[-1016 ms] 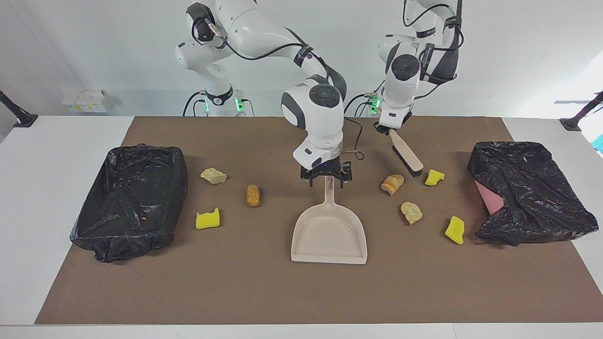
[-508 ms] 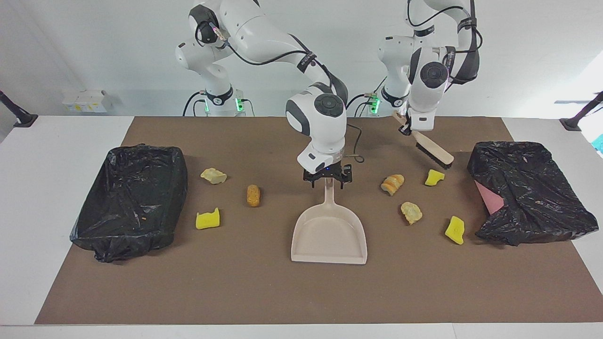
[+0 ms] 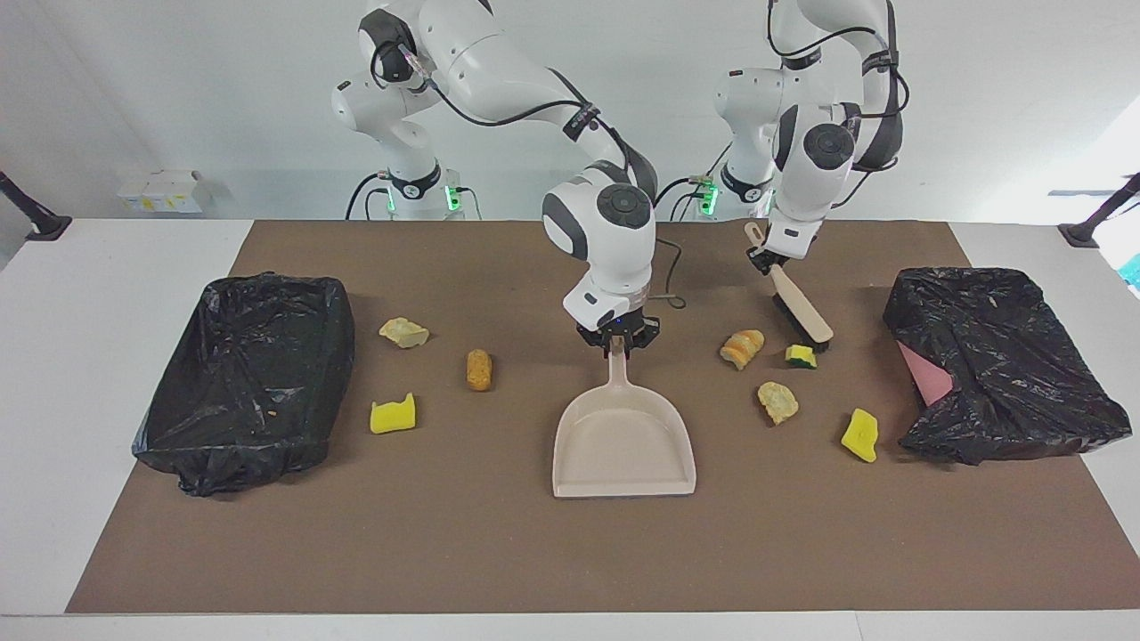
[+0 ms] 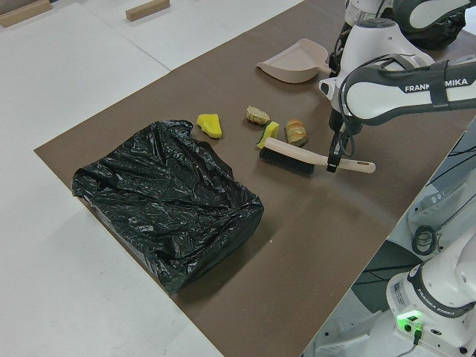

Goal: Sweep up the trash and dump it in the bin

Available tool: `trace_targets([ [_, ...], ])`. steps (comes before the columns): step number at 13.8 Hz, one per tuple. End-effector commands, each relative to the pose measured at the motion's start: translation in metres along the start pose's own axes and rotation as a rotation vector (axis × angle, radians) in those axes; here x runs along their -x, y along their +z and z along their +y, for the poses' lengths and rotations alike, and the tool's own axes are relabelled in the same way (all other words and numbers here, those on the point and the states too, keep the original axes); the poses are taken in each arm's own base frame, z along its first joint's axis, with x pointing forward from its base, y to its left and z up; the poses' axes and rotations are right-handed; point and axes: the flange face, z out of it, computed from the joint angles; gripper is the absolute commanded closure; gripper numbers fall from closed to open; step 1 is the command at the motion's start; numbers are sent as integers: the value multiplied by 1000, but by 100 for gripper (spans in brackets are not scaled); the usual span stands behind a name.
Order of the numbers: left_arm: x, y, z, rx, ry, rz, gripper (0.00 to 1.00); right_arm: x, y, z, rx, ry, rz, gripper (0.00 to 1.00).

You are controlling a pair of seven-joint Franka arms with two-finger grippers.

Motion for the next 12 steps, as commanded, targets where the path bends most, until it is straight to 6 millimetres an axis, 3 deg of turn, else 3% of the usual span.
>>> trace_targets([
  [1,-5,-7,31,78,117,7,100,2,-1,4,-11,-63,17,100],
  [3,-18,-24,55,90,149,11,100,-3,-4,7,-25,-111,13,100],
  [7,-36,-67,49,98,141,16,100,-8,-31,15,-18,-224,42,100],
  [10,-64,-72,26,109,135,39,100,-21,-47,43,21,-420,15,100],
  [12,-93,-76,-2,106,153,63,100,-32,-65,71,39,-578,-20,100],
])
